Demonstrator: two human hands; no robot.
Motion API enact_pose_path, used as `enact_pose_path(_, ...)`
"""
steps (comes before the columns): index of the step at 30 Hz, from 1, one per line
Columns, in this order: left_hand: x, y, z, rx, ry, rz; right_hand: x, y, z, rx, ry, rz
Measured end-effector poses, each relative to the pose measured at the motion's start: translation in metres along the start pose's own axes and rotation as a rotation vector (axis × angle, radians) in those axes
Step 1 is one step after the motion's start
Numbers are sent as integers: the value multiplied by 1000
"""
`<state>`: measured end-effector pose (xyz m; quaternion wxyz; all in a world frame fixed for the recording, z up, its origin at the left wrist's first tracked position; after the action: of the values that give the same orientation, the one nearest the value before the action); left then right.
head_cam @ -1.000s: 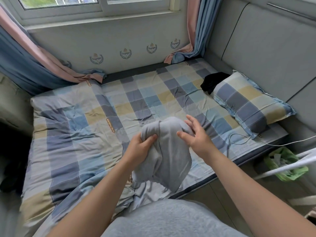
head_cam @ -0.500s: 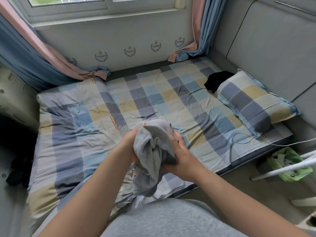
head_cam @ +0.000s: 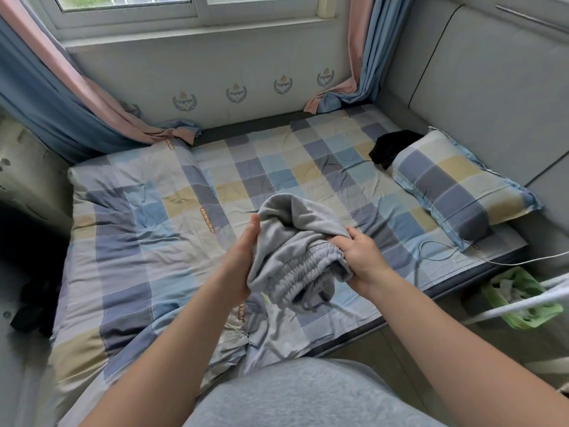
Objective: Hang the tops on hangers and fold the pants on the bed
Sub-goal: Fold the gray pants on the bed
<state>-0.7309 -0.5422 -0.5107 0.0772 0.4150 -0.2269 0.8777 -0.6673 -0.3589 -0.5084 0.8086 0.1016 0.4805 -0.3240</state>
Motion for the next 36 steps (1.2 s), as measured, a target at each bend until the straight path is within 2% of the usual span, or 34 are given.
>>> enact_pose_path(3, 30, 0, 9, 172, -388, -327, -2, 3, -1, 45, -37, -91)
enact_pose_path(4, 38, -4, 13, 178, -480, -452, -2, 3, -2, 52, -56, -119)
enact_pose_path(7, 28, -20, 10, -22, -479, -771, -4, -3, -1, 16, -150, -184)
enact_pose_path(10, 24, -24, 6, 8, -546, -1023, -5, -10, 4, -71, -253, -164)
enact_pose_path(12, 27, -23, 5, 77, -556, -946, -6, -11, 8, -145, -255, -69)
enact_pose_path(15, 31, -22, 2, 61, -496, -705, 0, -6, 11, -220, -181, 290)
enact_pose_path(18, 37, -19, -1, 97, -446, -538, 8, -7, 7, -208, -71, 476)
enact_pose_path(21, 41, -13, -4, 164, -382, -514, 11, -14, 5, -264, 67, 591)
enact_pose_path(24, 44, -14, -4, 153, -340, -554, 19, -28, 8, -424, 128, 642)
enact_pose_path(28, 51, -13, 0, 176, -319, -574, 27, -43, 10, -486, 208, 727)
enact_pose_path(31, 59, -12, 3, 164, -315, -574, 32, -45, -2, -349, 288, 779)
enact_pose_path(36, 76, 3, 3, 186, -345, -612, 23, -38, -24, -94, 515, 1075)
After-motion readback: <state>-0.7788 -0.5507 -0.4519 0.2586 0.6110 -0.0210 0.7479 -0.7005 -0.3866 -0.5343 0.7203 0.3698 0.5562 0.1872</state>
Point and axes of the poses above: each hand's wrist, its own z-axis away from the middle knuckle, its own y-axis out of the back of the hand, x = y × z, the point moved 8 cm from there along -z, towards the middle knuckle, and after that the axes turned 6 degrees about x, right-handed, at the moved point
